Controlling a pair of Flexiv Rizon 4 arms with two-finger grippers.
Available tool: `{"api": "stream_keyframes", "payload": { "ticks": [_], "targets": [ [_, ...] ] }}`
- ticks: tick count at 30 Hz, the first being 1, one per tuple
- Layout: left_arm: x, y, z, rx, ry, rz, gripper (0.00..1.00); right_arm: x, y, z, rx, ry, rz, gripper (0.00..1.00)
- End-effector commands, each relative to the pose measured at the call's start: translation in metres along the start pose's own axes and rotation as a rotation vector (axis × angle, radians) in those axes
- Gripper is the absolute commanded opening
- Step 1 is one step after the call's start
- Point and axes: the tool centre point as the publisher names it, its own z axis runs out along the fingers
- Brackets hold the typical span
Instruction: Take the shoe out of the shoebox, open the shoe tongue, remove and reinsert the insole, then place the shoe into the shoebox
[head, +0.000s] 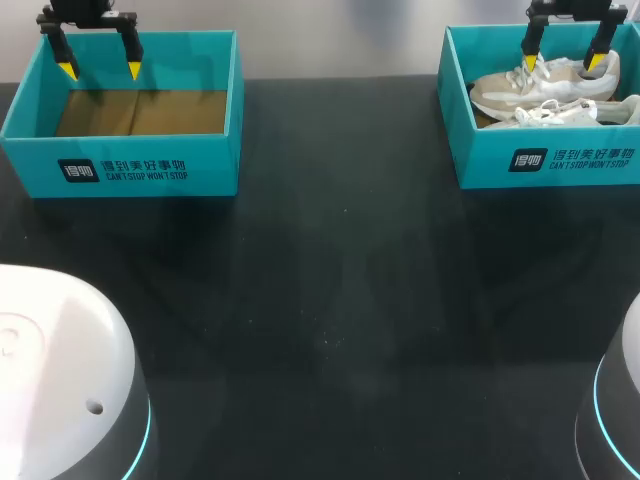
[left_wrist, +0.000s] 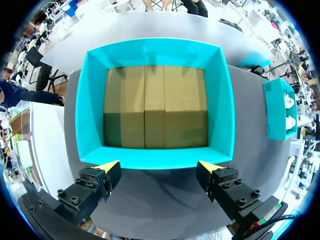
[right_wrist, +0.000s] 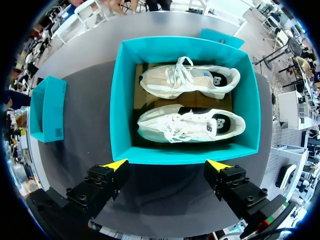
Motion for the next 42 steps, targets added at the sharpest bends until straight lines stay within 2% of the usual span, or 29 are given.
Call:
{"api": "stream_keyframes", "payload": {
  "ticks": [1, 5, 7, 19, 24, 32, 42],
  "targets": [
    [0.000, 0.000, 0.000, 0.000, 0.000, 0.000, 1.00, 0.000, 0.000, 0.000, 0.000, 0.000, 0.000, 1.00],
    [0.000, 0.000, 0.000, 0.000, 0.000, 0.000, 1.00, 0.000, 0.000, 0.000, 0.000, 0.000, 0.000, 1.00],
    [0.000, 0.000, 0.000, 0.000, 0.000, 0.000, 1.00, -0.004, 0.007, 0.006, 0.010, -0.005, 0.016, 1.00],
    [0.000, 0.000, 0.000, 0.000, 0.000, 0.000, 1.00, -0.063, 0.031, 0.015, -0.025, -0.062, 0.040, 1.00],
    [0.000, 0.000, 0.000, 0.000, 0.000, 0.000, 1.00, -0.077, 0.040, 0.015, -0.043, -0.073, 0.035, 1.00],
    [0.000, 0.000, 0.000, 0.000, 0.000, 0.000, 1.00, -0.102, 0.048, 0.030, -0.056, -0.103, 0.071, 1.00],
    [0.000, 0.000, 0.000, 0.000, 0.000, 0.000, 1.00, -0.102, 0.048, 0.030, -0.056, -0.103, 0.071, 1.00]
  ]
}}
